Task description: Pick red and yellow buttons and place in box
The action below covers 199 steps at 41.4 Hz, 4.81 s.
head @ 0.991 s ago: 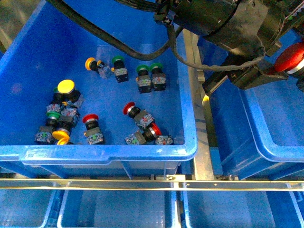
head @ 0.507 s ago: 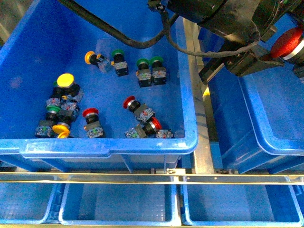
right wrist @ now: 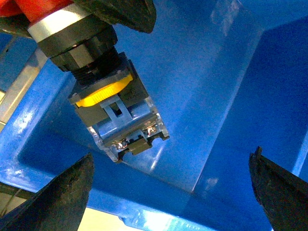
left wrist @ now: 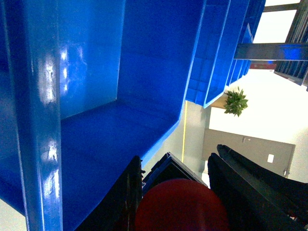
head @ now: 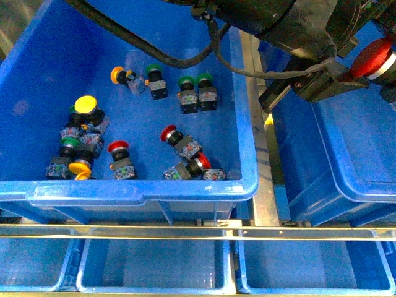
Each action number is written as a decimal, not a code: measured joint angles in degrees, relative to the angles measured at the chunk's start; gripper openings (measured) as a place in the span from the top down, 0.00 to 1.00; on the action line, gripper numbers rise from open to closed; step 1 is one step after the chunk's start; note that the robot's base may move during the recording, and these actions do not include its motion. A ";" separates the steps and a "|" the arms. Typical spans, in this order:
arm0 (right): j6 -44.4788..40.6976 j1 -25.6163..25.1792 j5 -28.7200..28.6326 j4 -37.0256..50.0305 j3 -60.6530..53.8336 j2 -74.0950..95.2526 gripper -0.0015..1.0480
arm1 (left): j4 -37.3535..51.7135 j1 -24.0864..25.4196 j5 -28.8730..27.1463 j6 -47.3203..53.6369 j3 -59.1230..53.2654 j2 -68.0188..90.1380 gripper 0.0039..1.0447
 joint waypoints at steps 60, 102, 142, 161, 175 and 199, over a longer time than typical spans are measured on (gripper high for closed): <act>-7.85 1.22 -3.52 -0.42 3.43 4.46 0.50 | -0.35 -0.72 -0.17 -0.28 0.02 0.00 0.68; -9.05 0.92 -3.28 0.90 3.32 3.08 0.74 | -1.14 -0.81 -1.95 0.11 0.66 0.22 0.08; -10.58 -0.22 -3.65 2.01 0.66 1.79 0.74 | -7.98 2.47 -8.24 25.53 1.66 -2.21 0.08; -11.61 -0.39 -4.66 2.14 0.90 2.27 0.74 | -10.80 3.67 -6.69 29.68 3.85 -1.64 0.08; -9.88 -0.96 1.03 0.50 0.66 2.49 0.74 | -4.96 4.59 -9.51 24.06 5.29 -0.33 0.08; -8.94 -1.88 2.29 0.96 -1.46 0.17 0.74 | -6.36 8.52 -9.60 27.50 -3.89 -7.76 0.08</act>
